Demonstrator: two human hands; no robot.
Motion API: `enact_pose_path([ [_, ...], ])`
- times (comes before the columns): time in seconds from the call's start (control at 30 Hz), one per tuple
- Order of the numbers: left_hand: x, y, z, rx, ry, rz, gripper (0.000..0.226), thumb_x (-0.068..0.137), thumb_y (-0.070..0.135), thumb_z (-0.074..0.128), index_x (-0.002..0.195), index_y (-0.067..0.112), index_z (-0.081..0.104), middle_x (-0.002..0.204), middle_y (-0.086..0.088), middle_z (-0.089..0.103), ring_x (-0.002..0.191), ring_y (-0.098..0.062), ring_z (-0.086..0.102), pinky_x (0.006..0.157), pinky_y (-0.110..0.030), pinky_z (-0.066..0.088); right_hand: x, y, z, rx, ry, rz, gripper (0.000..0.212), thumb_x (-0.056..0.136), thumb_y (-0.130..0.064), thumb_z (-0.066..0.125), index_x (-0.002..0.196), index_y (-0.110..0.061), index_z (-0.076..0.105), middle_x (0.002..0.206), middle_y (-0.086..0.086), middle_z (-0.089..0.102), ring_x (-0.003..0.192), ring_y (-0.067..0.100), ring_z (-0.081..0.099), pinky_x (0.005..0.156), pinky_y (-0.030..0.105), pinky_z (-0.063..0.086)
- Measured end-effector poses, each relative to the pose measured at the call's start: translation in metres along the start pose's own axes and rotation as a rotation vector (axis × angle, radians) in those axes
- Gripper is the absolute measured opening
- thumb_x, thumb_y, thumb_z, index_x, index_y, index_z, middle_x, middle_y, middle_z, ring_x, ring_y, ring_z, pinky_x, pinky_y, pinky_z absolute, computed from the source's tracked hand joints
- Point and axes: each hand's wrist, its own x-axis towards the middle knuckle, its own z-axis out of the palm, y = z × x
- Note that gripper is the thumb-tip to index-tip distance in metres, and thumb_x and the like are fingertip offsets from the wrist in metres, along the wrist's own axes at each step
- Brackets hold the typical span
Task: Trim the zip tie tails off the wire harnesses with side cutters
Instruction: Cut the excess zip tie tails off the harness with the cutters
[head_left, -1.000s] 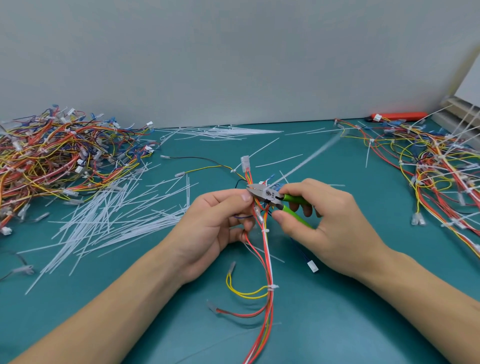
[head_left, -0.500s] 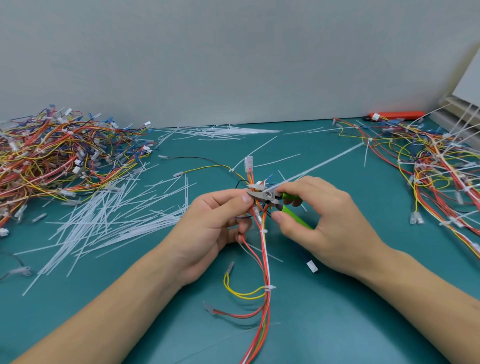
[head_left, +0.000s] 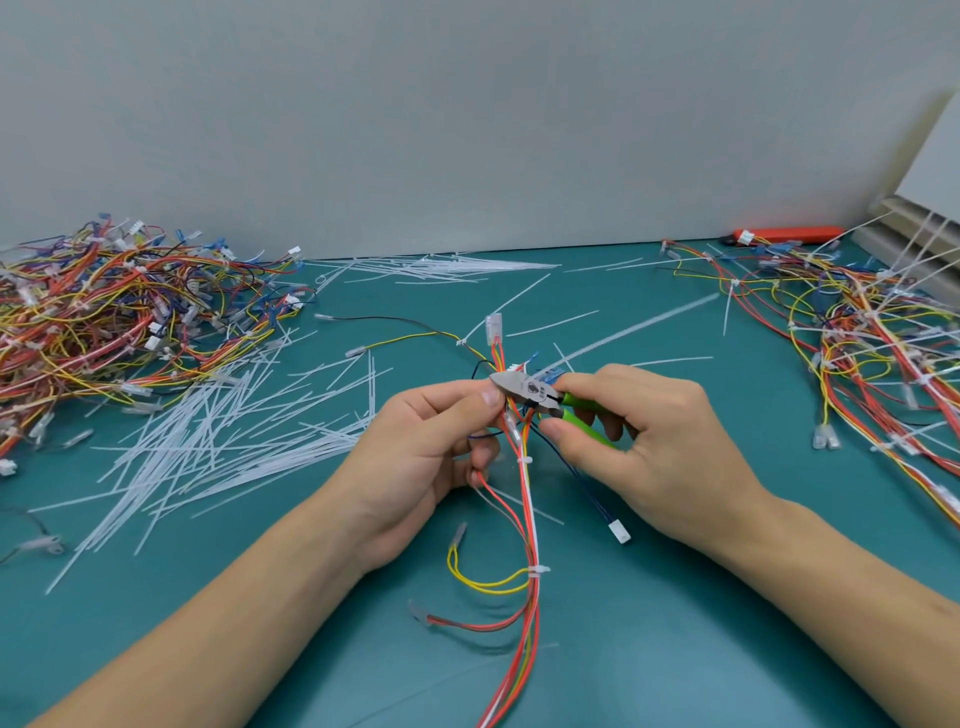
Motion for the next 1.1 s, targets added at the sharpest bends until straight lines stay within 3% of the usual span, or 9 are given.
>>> enact_pose_path([
  [0.07,0.0004,-0.0002,-0.0009,-0.017,-0.003,-0.005,0.011,0.091,0.026,0.070,0.086,0.018,0.076,0.076,0.004,0.064,0.057,-0.011,0.048,0.053,-0.021,0.043,-0.0019,-0.0005,0.0014,0.021,0.006,0.013,0.029,0.092,-0.040,0.071,0.112,-0.019,0.076,0.084,-0.011,0.060,0.077,0.012,0.055,0.072,0.020,0.043],
  [0.23,0.0018,-0.0019,-0.0033,-0.049,0.024,-0.027,0.013,0.086,0.024,0.070,0.092,0.015,0.076,0.076,-0.001,0.064,0.054,-0.012,0.048,0.051,-0.022,0.043,-0.0034,-0.0010,0.0035,0.057,-0.038,0.039,0.038,0.093,-0.044,0.066,0.119,-0.018,0.073,0.096,-0.009,0.066,0.090,0.016,0.062,0.083,0.037,0.053],
  [0.47,0.0026,-0.0031,-0.0035,-0.048,0.024,-0.029,0.016,0.085,0.025,0.071,0.095,0.014,0.077,0.078,-0.002,0.064,0.054,-0.013,0.048,0.051,-0.022,0.042,-0.0043,-0.0005,0.0038,0.043,-0.056,0.051,0.035,0.095,-0.043,0.065,0.119,-0.019,0.072,0.096,-0.009,0.065,0.090,0.016,0.061,0.082,0.039,0.052],
  [0.67,0.0015,-0.0022,-0.0035,-0.045,0.021,-0.030,0.013,0.086,0.025,0.070,0.092,0.016,0.077,0.075,0.001,0.063,0.055,-0.012,0.047,0.051,-0.021,0.042,-0.0048,-0.0016,0.0052,0.054,-0.071,0.077,0.039,0.096,-0.050,0.060,0.118,-0.020,0.072,0.093,-0.009,0.064,0.083,0.014,0.057,0.074,0.031,0.050],
  [0.83,0.0012,-0.0014,-0.0035,-0.030,0.016,-0.026,0.013,0.086,0.029,0.070,0.088,0.018,0.078,0.074,0.003,0.062,0.056,-0.011,0.046,0.053,-0.022,0.041,-0.0050,-0.0048,0.0071,0.035,-0.039,0.086,0.027,0.097,-0.047,0.062,0.109,-0.024,0.071,0.085,-0.012,0.061,0.080,0.007,0.056,0.070,0.017,0.039],
  [1.0,0.0016,-0.0028,-0.0042,-0.025,0.010,-0.017,0.014,0.087,0.028,0.069,0.092,0.019,0.079,0.075,0.004,0.063,0.056,-0.010,0.047,0.053,-0.021,0.042,-0.0059,-0.0061,0.0066,0.024,-0.018,0.083,0.025,0.095,-0.045,0.066,0.108,-0.025,0.071,0.084,-0.011,0.061,0.077,0.008,0.055,0.068,0.021,0.041],
  [1.1,0.0021,-0.0036,-0.0037,-0.025,0.013,-0.013,0.017,0.088,0.028,0.069,0.098,0.018,0.079,0.076,0.004,0.065,0.055,-0.010,0.048,0.052,-0.021,0.042,-0.0058,-0.0077,0.0058,0.011,-0.001,0.081,0.031,0.092,-0.045,0.068,0.114,-0.023,0.072,0.092,-0.013,0.065,0.083,0.008,0.057,0.075,0.024,0.048],
])
